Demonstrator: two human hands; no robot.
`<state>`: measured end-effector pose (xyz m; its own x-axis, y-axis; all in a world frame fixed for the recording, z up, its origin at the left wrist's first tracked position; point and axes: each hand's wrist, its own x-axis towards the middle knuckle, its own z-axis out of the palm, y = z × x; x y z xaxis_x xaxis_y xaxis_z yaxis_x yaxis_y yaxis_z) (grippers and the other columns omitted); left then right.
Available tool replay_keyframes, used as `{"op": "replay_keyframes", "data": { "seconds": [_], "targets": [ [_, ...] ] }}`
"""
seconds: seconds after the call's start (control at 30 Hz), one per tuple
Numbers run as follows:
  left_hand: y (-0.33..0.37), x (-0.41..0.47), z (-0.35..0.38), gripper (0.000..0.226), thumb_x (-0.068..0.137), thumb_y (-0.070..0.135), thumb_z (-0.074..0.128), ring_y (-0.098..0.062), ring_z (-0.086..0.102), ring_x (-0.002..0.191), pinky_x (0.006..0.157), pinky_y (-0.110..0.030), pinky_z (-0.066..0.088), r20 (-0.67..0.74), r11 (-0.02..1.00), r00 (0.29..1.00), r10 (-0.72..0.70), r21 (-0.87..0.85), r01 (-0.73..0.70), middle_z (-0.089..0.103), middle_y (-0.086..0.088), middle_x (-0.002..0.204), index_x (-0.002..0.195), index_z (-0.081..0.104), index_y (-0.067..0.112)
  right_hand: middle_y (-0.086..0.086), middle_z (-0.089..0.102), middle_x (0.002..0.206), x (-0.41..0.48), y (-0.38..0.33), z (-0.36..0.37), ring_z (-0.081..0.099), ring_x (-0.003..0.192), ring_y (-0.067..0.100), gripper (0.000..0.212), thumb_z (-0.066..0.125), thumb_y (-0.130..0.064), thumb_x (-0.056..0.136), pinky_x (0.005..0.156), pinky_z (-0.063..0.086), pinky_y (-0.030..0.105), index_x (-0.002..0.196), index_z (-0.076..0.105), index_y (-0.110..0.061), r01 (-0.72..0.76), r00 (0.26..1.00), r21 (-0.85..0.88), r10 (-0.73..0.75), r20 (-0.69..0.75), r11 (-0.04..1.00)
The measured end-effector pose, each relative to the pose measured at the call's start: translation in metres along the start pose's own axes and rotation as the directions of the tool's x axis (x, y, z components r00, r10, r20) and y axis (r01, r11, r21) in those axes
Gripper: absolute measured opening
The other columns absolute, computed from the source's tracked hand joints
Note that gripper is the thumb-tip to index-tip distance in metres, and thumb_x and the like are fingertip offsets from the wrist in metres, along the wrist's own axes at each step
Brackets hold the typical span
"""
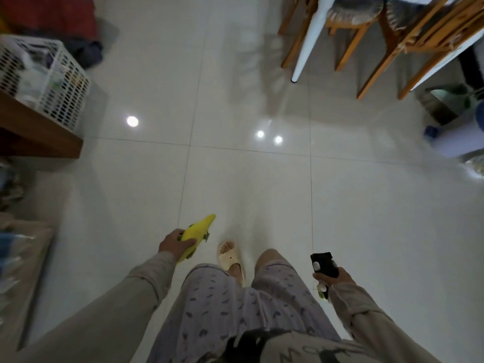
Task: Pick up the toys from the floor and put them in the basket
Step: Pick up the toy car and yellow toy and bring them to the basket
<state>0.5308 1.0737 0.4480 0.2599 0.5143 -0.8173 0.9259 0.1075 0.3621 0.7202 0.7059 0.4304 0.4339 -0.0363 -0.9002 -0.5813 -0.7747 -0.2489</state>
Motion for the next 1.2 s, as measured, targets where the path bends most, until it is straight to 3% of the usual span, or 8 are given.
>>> {"op": "replay_keyframes", "data": {
  "seconds": [0.2, 0.37, 0.5, 0.63, 0.83, 0.93, 1.07, 1.2],
  "targets": [
    [0.065, 0.049, -0.052, 0.044, 0.085, 0.016, 0.065, -0.036, 0.059, 0.109, 0.088, -0.04, 0.047, -0.112, 0.971, 0.994, -0.005, -0.237, -0.021, 0.059, -0.024, 0.128, 0.124, 0.055, -0.002, 0.01, 0.058, 0.06, 0.036, -0.097, -0.005, 0.056, 0.057, 0.022, 0.019, 0.074, -0.01, 0.076, 0.06, 0.042, 0.028, 0.087, 0.06, -0.005, 0.039, 0.999, -0.197, -0.034, 0.026, 0.98],
    [0.075, 0.073, -0.068, 0.045, 0.084, 0.011, 0.065, -0.035, 0.061, 0.098, 0.054, -0.029, 0.051, -0.113, 0.91, 0.978, -0.177, -0.397, 0.119, 0.058, -0.028, 0.127, 0.125, 0.053, -0.006, 0.014, 0.053, 0.061, 0.074, -0.212, 0.0, 0.051, 0.052, 0.023, 0.037, 0.07, 0.0, 0.079, 0.055, 0.042, 0.034, 0.111, 0.052, 0.007, 0.097, 0.993, -0.203, -0.082, 0.081, 0.974],
    [0.073, 0.077, -0.07, 0.046, 0.085, 0.011, 0.065, -0.041, 0.056, 0.114, 0.082, -0.04, 0.047, -0.115, 0.853, 0.935, -0.335, -0.46, 0.249, 0.056, -0.027, 0.129, 0.125, 0.053, -0.008, 0.015, 0.054, 0.057, 0.089, -0.328, 0.012, 0.051, 0.05, 0.023, 0.014, 0.068, -0.003, 0.079, 0.057, 0.042, 0.034, 0.086, 0.057, 0.001, 0.176, 0.976, -0.281, -0.131, 0.171, 0.943],
    [0.081, 0.083, -0.061, 0.044, 0.084, 0.009, 0.065, -0.039, 0.056, 0.114, 0.078, -0.032, 0.037, -0.075, 0.766, 0.887, -0.456, -0.54, 0.349, 0.056, -0.029, 0.129, 0.122, 0.055, -0.01, 0.006, 0.057, 0.042, 0.088, -0.447, 0.032, 0.055, 0.035, 0.017, 0.014, 0.069, -0.004, 0.081, 0.037, 0.044, 0.019, 0.079, 0.055, -0.002, 0.314, 0.939, -0.316, -0.246, 0.239, 0.895],
    [0.113, 0.106, -0.069, 0.046, 0.084, 0.007, 0.065, -0.039, 0.052, 0.119, 0.082, -0.031, 0.034, -0.018, 0.617, 0.827, -0.562, -0.674, 0.405, 0.052, -0.028, 0.134, 0.124, 0.053, -0.012, 0.013, 0.058, 0.093, 0.094, -0.575, 0.078, 0.058, 0.074, 0.024, 0.036, 0.073, -0.019, 0.079, 0.052, 0.045, 0.026, 0.106, 0.054, -0.004, 0.456, 0.885, -0.426, -0.347, 0.309, 0.781],
    [0.132, 0.133, -0.095, 0.047, 0.084, 0.007, 0.065, -0.039, 0.052, 0.12, 0.089, -0.035, 0.039, -0.015, 0.573, 0.814, -0.581, -0.717, 0.396, 0.052, -0.028, 0.135, 0.125, 0.052, -0.011, 0.013, 0.059, 0.091, 0.098, -0.619, 0.108, 0.058, 0.078, 0.027, 0.033, 0.073, -0.018, 0.079, 0.059, 0.05, 0.029, 0.103, 0.055, -0.004, 0.477, 0.873, -0.458, -0.342, 0.348, 0.75],
    [0.151, 0.178, -0.151, 0.046, 0.083, 0.009, 0.066, -0.035, 0.057, 0.108, 0.079, -0.03, 0.038, -0.022, 0.54, 0.828, -0.56, -0.767, 0.346, 0.056, -0.027, 0.13, 0.124, 0.054, -0.009, 0.006, 0.06, 0.066, 0.109, -0.667, 0.149, 0.057, 0.055, 0.017, 0.026, 0.074, -0.016, 0.077, 0.036, 0.046, 0.02, 0.09, 0.053, -0.007, 0.479, 0.873, -0.53, -0.317, 0.37, 0.7],
    [0.167, 0.219, -0.23, 0.047, 0.083, 0.012, 0.067, -0.04, 0.058, 0.113, 0.089, -0.039, 0.048, -0.025, 0.525, 0.829, -0.559, -0.784, 0.331, 0.058, -0.027, 0.128, 0.124, 0.054, -0.007, 0.014, 0.06, 0.07, 0.114, -0.711, 0.18, 0.06, 0.069, 0.028, 0.022, 0.073, -0.015, 0.078, 0.063, 0.047, 0.033, 0.084, 0.055, -0.005, 0.421, 0.904, -0.638, -0.242, 0.351, 0.645]
  ]
}}
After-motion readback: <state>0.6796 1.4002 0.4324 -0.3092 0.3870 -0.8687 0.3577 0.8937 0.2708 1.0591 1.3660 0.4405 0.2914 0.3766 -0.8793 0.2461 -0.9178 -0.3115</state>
